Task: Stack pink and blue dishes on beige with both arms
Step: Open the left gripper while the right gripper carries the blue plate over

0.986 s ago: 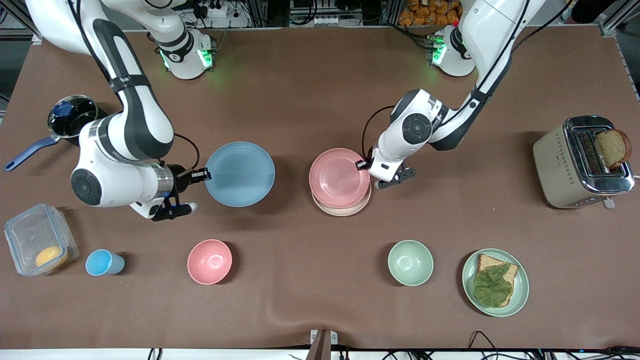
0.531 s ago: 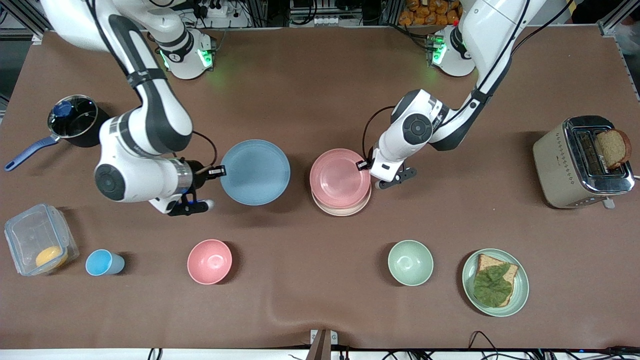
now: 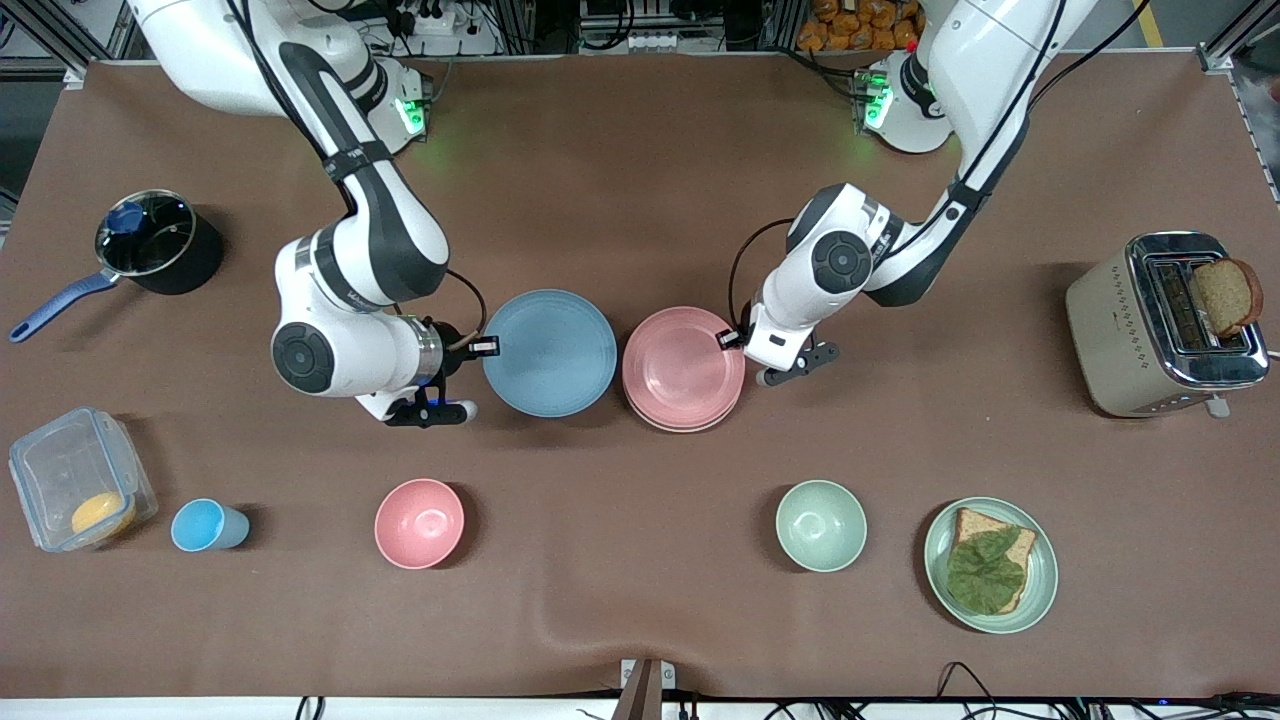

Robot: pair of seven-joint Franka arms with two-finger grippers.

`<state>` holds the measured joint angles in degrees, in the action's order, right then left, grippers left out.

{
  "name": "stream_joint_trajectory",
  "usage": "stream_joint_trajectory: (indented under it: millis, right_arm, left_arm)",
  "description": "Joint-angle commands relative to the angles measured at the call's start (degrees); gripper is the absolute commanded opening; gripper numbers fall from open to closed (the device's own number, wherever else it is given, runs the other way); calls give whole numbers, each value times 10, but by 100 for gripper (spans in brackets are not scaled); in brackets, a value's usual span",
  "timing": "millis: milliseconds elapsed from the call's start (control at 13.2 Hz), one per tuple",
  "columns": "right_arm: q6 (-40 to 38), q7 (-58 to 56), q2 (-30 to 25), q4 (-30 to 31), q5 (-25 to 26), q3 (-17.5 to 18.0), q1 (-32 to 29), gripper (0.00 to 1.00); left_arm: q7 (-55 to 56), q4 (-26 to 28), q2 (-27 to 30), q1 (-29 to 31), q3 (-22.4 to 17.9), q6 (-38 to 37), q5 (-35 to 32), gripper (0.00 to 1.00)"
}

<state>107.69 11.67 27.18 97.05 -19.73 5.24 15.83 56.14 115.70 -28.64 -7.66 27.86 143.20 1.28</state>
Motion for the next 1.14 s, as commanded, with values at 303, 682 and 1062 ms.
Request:
stream_joint_trajectory:
  millis: [303,682,1062]
  right_arm:
    - [7,5,-4,8,-14,-3,0,0]
    - [5,6,-4,8,-14,-3,-2,0]
    - [57,68,3,7,-50,-3,39,0]
  left_arm:
    - [33,-37,-37,-13,-9,4,-16,23]
    - [60,-36,7,1,-9,-4,-17,100]
    - [7,-66,147,68,-9,-144,-22,100]
